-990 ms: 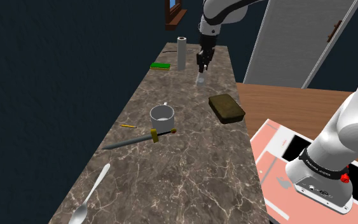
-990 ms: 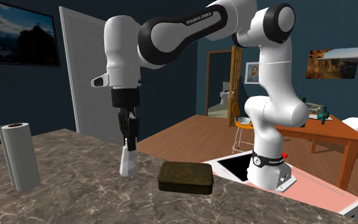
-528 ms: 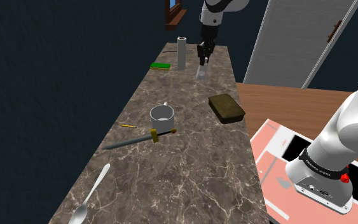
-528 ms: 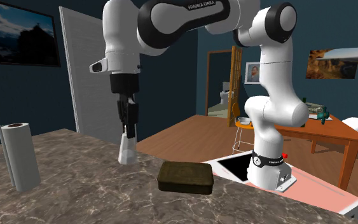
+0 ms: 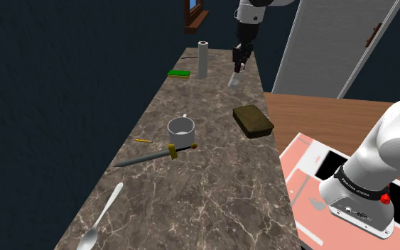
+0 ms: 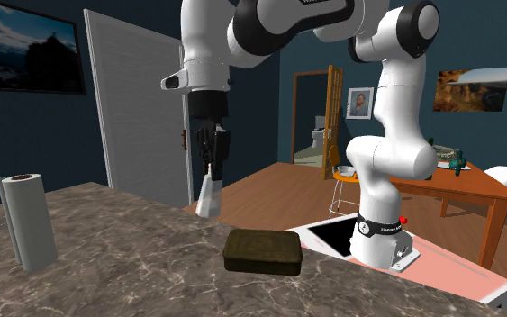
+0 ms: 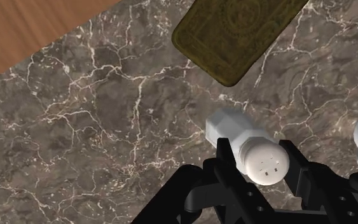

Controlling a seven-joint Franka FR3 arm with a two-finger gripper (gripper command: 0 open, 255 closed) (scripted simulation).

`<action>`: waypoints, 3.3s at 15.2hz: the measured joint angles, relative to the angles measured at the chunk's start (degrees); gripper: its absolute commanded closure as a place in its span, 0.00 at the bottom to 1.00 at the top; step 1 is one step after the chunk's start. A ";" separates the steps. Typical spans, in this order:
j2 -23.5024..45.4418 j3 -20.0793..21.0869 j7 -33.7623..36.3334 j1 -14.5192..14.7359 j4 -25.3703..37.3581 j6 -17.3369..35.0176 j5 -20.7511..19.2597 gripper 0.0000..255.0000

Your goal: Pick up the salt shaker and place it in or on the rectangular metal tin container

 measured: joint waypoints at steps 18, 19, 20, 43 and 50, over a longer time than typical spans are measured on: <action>-20.41 1.09 1.43 0.05 -23.35 3.05 -0.67 1.00; -20.11 1.11 1.40 0.08 -23.85 3.86 -0.63 1.00; -19.98 1.08 1.30 0.07 -24.64 4.77 -0.61 1.00; -17.58 0.82 0.46 0.05 -29.40 11.95 -0.37 0.00; -19.85 0.69 0.74 -0.20 -24.64 4.92 -0.79 0.00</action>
